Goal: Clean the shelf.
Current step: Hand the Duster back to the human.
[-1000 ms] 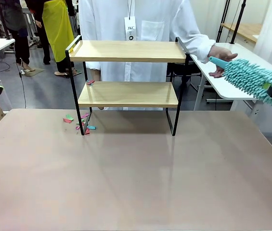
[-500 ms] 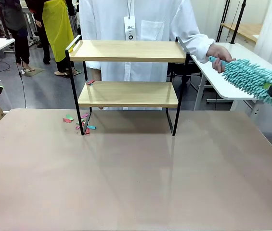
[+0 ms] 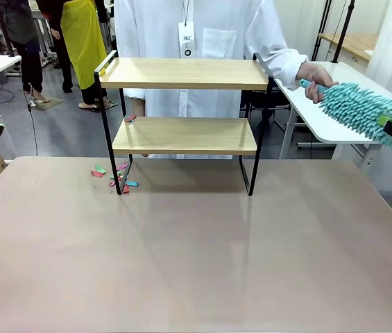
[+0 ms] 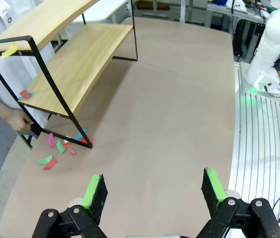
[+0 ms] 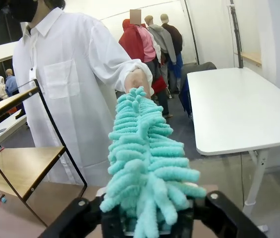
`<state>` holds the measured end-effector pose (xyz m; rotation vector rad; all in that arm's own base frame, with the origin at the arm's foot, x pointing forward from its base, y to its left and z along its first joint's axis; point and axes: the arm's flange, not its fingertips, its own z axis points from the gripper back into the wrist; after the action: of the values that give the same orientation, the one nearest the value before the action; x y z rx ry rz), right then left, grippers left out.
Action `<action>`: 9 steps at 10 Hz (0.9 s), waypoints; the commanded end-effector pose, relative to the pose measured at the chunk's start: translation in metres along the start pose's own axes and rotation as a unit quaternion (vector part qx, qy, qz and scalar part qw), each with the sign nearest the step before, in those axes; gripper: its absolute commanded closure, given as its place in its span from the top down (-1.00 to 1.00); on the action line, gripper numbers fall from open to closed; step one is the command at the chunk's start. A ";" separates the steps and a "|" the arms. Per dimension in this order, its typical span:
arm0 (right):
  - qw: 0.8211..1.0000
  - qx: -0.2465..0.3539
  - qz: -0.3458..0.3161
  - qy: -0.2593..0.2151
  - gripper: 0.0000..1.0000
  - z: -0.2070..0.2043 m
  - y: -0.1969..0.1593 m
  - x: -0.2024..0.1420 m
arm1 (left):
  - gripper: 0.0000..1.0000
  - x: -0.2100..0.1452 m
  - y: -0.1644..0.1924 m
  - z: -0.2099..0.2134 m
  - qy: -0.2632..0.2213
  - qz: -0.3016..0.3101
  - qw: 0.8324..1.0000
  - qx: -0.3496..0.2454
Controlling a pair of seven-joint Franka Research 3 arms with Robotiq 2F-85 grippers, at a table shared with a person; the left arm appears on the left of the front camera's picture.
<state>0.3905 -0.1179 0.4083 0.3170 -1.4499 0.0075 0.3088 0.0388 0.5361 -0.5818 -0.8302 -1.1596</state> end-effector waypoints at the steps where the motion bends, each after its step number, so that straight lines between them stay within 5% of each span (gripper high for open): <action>1: 1.000 0.010 -0.011 0.001 1.00 0.016 0.006 0.028 | 1.00 0.001 0.001 -0.001 -0.011 -0.009 1.000 -0.002; 5: 0.995 0.007 -0.082 -0.055 1.00 0.027 -0.002 0.116 | 1.00 0.001 0.001 -0.001 -0.011 -0.009 1.000 -0.002; 9: 0.964 -0.021 -0.237 -0.120 1.00 0.044 -0.079 0.191 | 1.00 0.001 0.001 -0.001 -0.011 -0.009 1.000 -0.002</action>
<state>0.3790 -0.2188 0.5766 0.5919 -1.5944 -0.3886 0.3086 0.0390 0.5361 -0.5785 -0.8279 -1.1616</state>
